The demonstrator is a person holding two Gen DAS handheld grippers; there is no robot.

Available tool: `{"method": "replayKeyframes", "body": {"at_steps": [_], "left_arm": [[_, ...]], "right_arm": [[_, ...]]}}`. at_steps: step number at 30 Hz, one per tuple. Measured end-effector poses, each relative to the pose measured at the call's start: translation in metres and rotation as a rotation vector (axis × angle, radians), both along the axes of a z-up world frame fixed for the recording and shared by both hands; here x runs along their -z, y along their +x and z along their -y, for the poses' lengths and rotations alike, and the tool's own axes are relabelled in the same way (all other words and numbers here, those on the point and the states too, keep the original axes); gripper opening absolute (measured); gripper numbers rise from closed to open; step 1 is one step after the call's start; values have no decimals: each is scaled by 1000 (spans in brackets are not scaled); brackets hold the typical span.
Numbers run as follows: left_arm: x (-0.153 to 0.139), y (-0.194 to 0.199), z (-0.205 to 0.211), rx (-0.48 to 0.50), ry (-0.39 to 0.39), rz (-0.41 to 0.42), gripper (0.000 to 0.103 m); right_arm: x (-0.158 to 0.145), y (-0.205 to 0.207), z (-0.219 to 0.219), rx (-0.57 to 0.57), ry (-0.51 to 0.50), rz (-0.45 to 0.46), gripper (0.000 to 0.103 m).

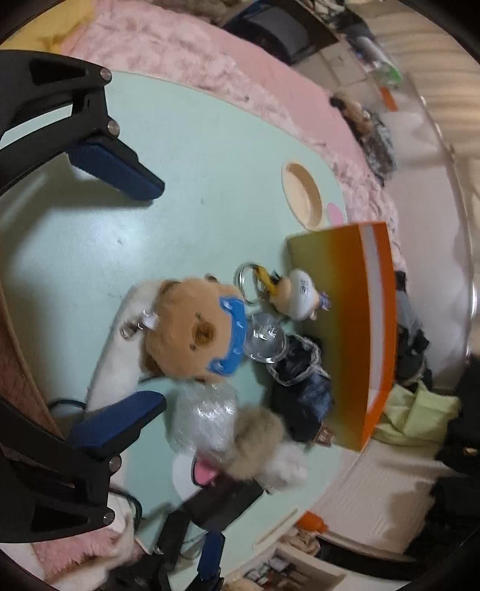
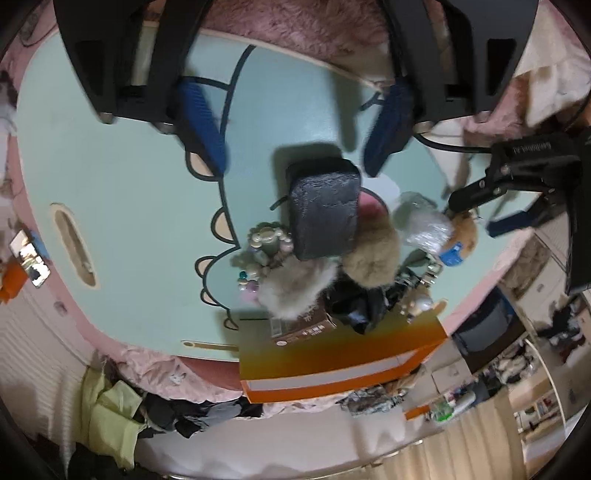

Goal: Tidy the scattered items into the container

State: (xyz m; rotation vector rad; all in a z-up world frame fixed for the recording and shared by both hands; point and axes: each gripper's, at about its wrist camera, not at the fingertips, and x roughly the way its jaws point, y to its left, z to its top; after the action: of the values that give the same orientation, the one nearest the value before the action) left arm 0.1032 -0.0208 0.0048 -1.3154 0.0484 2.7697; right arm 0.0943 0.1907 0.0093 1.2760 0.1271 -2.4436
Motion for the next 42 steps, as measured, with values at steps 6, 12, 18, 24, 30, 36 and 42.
{"method": "replayKeyframes", "body": {"at_steps": [6,12,18,24,30,36,42], "left_arm": [[3,-4,2,15,6,-12,103],[3,-5,1,22,2,-15,103],[0,-3,1,49,5,-22,103],[0,-3,1,67,7,-44,103],[-5,-4,6,124,87,-66,103],[-13,-7,17,104,112,-117,103],[-22,-10,17,133,44,-177,103]], "right_arm": [[8,-2,12,-29,116,-1,98],[11,-1,6,-18,112,-3,103],[11,0,7,-18,112,-7,103],[11,1,7,-22,111,-10,103],[10,3,8,-25,107,-11,103],[10,3,8,-26,107,-11,103],[10,4,8,-25,106,-11,103]]}}
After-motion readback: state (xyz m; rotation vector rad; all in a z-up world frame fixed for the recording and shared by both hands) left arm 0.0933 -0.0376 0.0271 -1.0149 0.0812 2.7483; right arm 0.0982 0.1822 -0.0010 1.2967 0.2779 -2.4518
